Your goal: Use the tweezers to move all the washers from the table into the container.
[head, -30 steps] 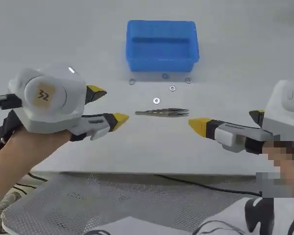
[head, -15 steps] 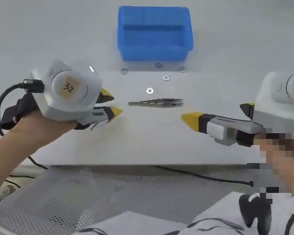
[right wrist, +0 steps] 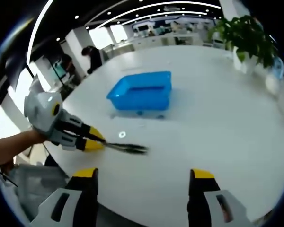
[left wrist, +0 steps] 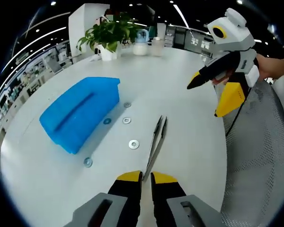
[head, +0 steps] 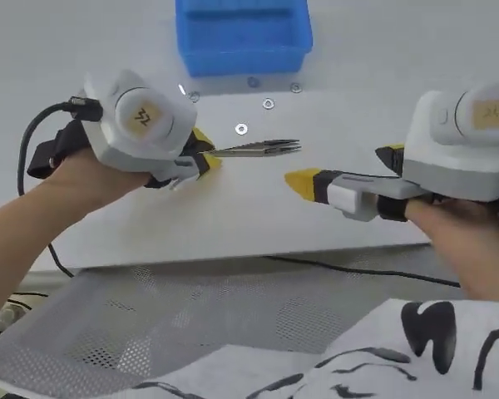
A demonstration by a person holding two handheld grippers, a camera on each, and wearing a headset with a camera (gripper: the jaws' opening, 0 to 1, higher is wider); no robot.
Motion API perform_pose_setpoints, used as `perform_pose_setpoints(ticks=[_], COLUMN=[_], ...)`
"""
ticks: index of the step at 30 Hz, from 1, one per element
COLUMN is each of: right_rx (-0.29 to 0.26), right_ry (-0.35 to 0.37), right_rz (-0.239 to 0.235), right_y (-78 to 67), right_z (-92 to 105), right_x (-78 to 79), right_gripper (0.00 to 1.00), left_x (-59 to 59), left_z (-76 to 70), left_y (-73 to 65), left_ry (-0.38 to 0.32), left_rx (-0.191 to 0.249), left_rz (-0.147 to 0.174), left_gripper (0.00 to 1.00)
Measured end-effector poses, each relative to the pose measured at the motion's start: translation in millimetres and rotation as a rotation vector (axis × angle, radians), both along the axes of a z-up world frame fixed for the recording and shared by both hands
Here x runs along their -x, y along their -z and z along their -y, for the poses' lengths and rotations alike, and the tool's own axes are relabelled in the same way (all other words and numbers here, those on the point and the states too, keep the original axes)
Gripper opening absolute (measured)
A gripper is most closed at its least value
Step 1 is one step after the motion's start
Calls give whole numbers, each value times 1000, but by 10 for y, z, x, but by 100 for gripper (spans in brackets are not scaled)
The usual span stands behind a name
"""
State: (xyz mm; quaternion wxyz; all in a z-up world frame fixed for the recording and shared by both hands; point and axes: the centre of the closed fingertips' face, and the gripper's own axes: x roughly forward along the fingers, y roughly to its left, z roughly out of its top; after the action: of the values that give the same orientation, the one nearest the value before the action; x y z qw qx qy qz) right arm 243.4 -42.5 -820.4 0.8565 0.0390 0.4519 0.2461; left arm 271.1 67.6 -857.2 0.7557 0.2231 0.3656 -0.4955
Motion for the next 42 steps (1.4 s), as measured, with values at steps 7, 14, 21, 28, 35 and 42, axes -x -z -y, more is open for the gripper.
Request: perform_pose_setpoints(ticks=[7,14,21,28,35,42], right_rx=[92,162,171,133,72,54], right_ry=[-138,-281,-358,-454,-496,-501], right_rz=[68,136,202,226,265,281], right_y=[110,65,6,-20,-122,-167], right_z=[-193,-473,-813,-1234,-1507,-1592], right_x=[-40,-152,-296,-322,-446,-705], right_gripper=[59,43,22,11,8,8], left_x=[68,47,0,-10,-106,-344], left_z=[84,55,-43,-87,-291,-395], left_y=[-36,-360,-743,-978,-1112,-1157], left_ry=[121,143,112,145,163,102], left_rx=[22,88,165,221,185,163], left_rz=[-6,46,84,128,204,238], left_gripper=[0,0,0,0,0,0])
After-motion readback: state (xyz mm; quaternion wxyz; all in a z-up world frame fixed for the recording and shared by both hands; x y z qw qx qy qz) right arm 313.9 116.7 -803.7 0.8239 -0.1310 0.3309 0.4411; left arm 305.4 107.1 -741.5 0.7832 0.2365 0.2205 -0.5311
